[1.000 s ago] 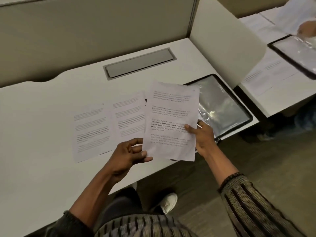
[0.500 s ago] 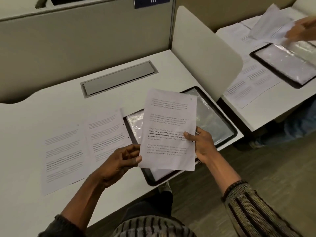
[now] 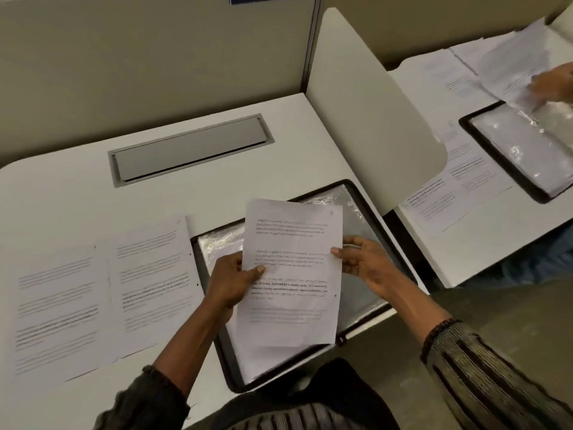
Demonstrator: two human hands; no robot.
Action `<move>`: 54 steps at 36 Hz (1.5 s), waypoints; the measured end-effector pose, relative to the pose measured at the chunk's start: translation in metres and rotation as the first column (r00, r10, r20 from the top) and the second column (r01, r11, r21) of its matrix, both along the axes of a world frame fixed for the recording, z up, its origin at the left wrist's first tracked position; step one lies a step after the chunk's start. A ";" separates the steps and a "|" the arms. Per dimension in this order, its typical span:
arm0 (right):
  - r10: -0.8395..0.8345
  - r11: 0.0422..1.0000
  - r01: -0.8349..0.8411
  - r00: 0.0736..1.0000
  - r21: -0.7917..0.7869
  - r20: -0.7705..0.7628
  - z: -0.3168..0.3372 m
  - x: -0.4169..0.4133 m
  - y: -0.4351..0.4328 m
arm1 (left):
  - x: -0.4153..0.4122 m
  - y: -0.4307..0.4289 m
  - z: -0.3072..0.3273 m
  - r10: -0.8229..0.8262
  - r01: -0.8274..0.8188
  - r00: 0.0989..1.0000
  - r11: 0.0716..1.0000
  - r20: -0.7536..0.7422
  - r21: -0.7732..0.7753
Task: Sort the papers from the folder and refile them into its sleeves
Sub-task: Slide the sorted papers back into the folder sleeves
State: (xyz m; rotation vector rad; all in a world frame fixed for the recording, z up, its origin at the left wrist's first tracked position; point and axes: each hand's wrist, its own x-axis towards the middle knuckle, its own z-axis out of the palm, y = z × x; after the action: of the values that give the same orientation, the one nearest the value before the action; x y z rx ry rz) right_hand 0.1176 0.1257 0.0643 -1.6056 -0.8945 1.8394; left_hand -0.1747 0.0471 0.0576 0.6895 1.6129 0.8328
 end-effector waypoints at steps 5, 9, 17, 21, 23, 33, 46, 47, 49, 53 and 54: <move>0.184 0.980 -0.189 0.980 0.063 0.076 0.016 -0.002 0.074 | -0.001 0.012 -0.003 -0.006 0.008 0.997 1.000 -0.080 0.013; 0.476 0.857 -0.511 0.835 0.065 0.276 0.024 -0.015 0.135 | 0.007 0.018 -0.008 0.035 -0.035 0.995 0.999 -0.091 -0.001; 0.800 0.201 -0.978 0.133 -0.053 0.584 0.039 -0.069 0.227 | 0.042 0.041 -0.013 0.115 -0.113 0.969 0.993 -0.221 0.020; 0.748 -0.056 -0.992 -0.115 -0.110 0.653 0.037 -0.089 0.254 | 0.068 0.060 -0.016 0.209 -0.201 0.933 0.978 -0.292 0.058; 0.697 -0.132 -0.985 -0.175 -0.115 0.695 0.035 -0.095 0.270 | 0.084 0.070 -0.020 0.272 -0.266 0.892 0.962 -0.362 0.067; 0.447 -0.174 -0.981 -0.157 -0.087 0.880 0.032 -0.081 0.369 | 0.194 0.087 -0.036 0.180 -0.475 0.638 0.857 -0.749 -0.199; 0.329 -0.202 -0.979 -0.102 -0.036 0.939 0.057 -0.078 0.441 | 0.288 0.171 -0.073 -0.231 0.033 0.510 0.968 -0.829 -0.249; 0.330 -0.211 -0.977 -0.100 -0.030 0.939 0.058 -0.078 0.444 | 0.292 0.179 -0.074 -0.244 0.034 0.492 0.964 -0.836 -0.262; 0.328 -0.229 -0.973 -0.096 -0.020 0.940 0.060 -0.078 0.450 | 0.297 0.194 -0.075 -0.248 0.005 0.481 0.960 -0.841 -0.281; 0.315 -0.224 -0.975 -0.067 0.006 0.947 0.064 -0.078 0.464 | 0.305 0.221 -0.073 -0.305 -0.061 0.539 0.916 -0.786 -0.397; 0.308 -0.227 -0.974 -0.064 0.008 0.949 0.066 -0.079 0.468 | 0.307 0.226 -0.073 -0.323 -0.058 0.558 0.903 -0.764 -0.425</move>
State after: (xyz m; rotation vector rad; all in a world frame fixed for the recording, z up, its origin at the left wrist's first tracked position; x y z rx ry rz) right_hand 0.0384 0.5936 0.1299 -0.7425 -3.3076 0.5070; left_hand 0.1322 0.2728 -0.0154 0.9575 2.4464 -0.0451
